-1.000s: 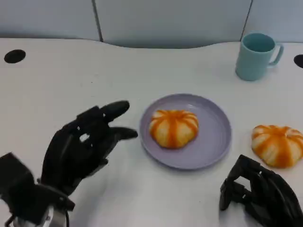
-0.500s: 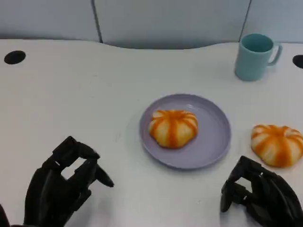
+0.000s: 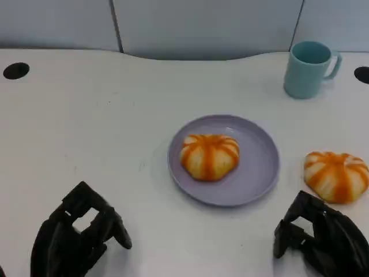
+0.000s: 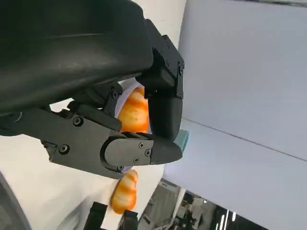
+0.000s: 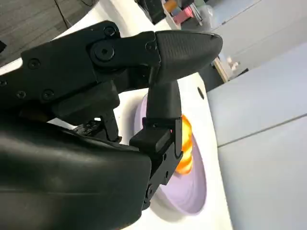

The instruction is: Grasp the bread from the table and place it into the plate.

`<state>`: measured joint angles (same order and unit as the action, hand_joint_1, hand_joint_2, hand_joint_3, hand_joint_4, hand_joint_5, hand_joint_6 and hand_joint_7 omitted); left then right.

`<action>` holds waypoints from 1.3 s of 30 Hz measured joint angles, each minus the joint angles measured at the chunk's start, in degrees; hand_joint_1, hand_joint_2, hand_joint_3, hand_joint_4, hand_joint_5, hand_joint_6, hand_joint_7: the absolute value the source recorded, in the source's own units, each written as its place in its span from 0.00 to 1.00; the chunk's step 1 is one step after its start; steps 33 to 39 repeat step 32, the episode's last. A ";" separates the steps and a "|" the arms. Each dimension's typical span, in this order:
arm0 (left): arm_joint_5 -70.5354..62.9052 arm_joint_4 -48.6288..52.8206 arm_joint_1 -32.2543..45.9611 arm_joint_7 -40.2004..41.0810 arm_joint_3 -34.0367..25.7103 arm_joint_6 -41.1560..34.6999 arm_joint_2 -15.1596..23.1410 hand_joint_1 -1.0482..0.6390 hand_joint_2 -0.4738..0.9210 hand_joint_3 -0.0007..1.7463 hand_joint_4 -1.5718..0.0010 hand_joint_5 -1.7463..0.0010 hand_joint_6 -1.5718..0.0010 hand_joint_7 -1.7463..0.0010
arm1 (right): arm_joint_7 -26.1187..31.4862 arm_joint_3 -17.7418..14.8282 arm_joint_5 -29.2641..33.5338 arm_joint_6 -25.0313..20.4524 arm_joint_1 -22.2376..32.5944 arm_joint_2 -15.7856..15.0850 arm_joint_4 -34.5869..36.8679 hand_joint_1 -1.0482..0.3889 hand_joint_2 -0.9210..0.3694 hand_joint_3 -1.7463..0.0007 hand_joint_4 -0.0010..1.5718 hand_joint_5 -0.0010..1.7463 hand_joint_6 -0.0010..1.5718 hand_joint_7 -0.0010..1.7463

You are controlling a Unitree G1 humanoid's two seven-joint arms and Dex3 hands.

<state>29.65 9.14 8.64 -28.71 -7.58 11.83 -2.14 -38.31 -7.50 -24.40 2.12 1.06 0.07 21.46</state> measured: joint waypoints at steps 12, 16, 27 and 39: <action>0.30 1.57 -1.64 -0.43 -1.07 -1.58 -0.91 0.33 1.00 0.17 0.46 0.00 0.60 0.00 | -0.38 -0.86 0.53 2.43 -1.14 -0.26 2.76 0.32 0.00 0.79 0.45 1.00 0.37 0.87; 0.50 2.41 -2.07 -0.74 -1.64 -2.23 -0.85 0.34 1.00 0.17 0.46 0.00 0.60 0.00 | -0.38 -0.87 0.53 2.49 -1.50 -0.27 3.10 0.32 0.00 0.79 0.45 1.00 0.37 0.87; 0.72 2.35 -2.50 -0.65 -2.59 -4.11 -0.94 0.34 1.00 0.17 0.48 0.00 0.62 0.00 | 0.58 -0.45 1.93 3.69 -1.69 -0.22 3.26 0.33 0.00 0.79 0.44 1.00 0.37 0.88; 1.39 2.22 -2.44 -0.82 -2.66 -5.24 -0.90 0.34 1.00 0.18 0.48 0.00 0.63 0.00 | 0.56 -0.38 1.71 3.64 -1.66 0.00 2.96 0.32 0.00 0.78 0.45 1.00 0.37 0.88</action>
